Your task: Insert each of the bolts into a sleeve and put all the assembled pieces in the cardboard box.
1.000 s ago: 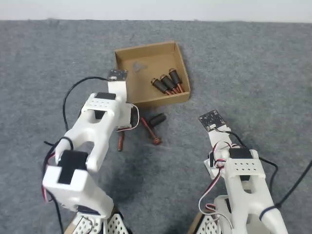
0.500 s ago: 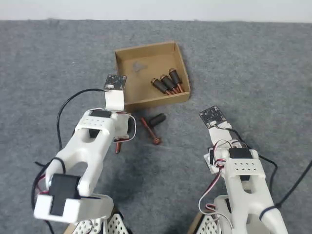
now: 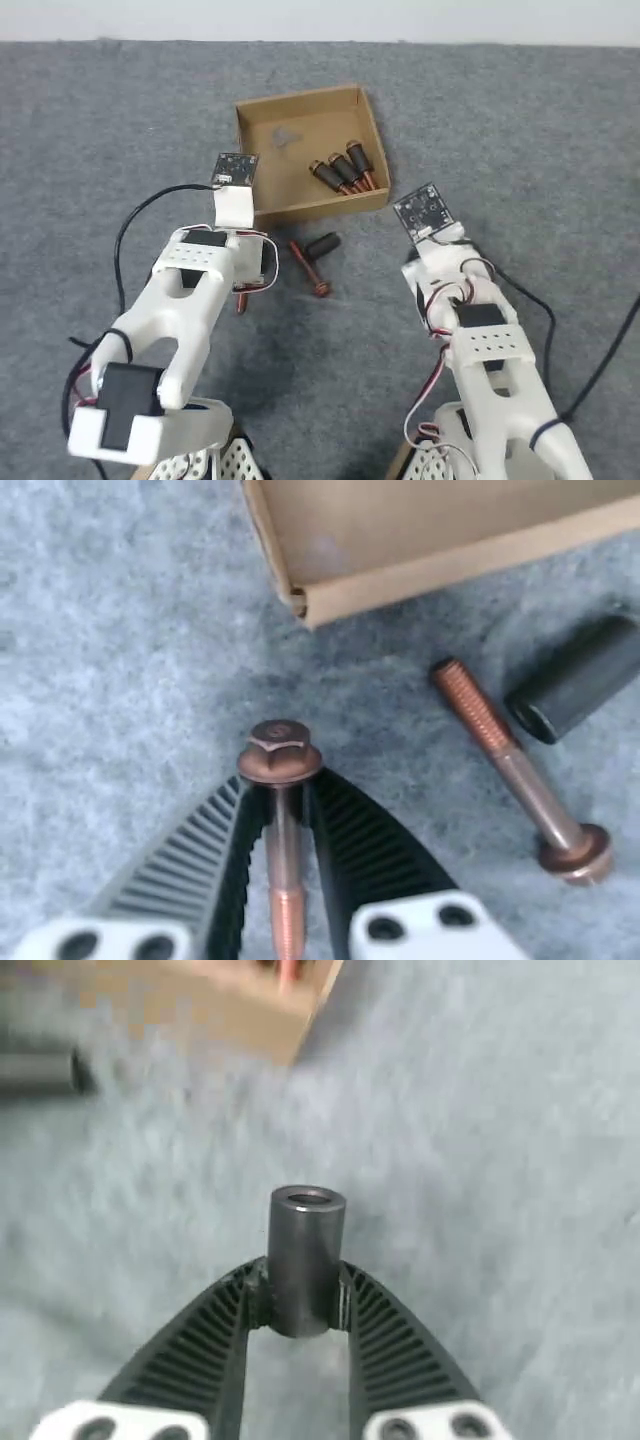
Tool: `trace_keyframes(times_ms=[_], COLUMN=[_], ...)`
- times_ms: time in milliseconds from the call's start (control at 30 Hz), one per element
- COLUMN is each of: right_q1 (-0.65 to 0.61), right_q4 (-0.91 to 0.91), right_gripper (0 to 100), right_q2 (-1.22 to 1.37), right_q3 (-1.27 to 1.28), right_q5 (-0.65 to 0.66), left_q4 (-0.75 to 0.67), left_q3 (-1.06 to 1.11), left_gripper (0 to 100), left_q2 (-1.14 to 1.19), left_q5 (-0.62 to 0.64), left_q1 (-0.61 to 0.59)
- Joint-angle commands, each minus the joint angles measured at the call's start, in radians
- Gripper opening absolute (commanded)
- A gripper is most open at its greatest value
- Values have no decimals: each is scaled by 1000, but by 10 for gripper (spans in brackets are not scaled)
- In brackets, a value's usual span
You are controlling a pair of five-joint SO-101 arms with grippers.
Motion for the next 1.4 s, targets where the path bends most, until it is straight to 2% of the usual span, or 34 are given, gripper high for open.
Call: trace_keyframes(times_ms=[0, 200, 400, 600, 700, 900, 967, 1367], right_q1=[-31, -77, -84, -85, -85, -85, -84, -76], right_q4=[-182, -383, -403, -458, -630, -1147, -1259, -1529], right_gripper=[7, 7, 7, 7, 7, 7, 7, 7], right_q2=[-38, -36, 28, 245, 364, 624, 720, 1161], right_q3=[31, 117, 48, -106, -132, -146, -187, -511], right_q5=[11, 0, -270, -342, -339, -339, -341, -334], left_q4=[-21, -21, -21, -21, -23, -25, -25, -25], left_q3=[-12, -12, -12, -12, -12, -15, -18, -16], left_gripper=[10, 10, 10, 10, 10, 10, 10, 10], left_q2=[-72, -72, -72, -72, -74, -75, -72, -77], left_q5=[-6, -6, -6, -6, -6, -6, -6, -8], left_q1=[-9, -9, -9, -9, -9, -34, -35, -35])
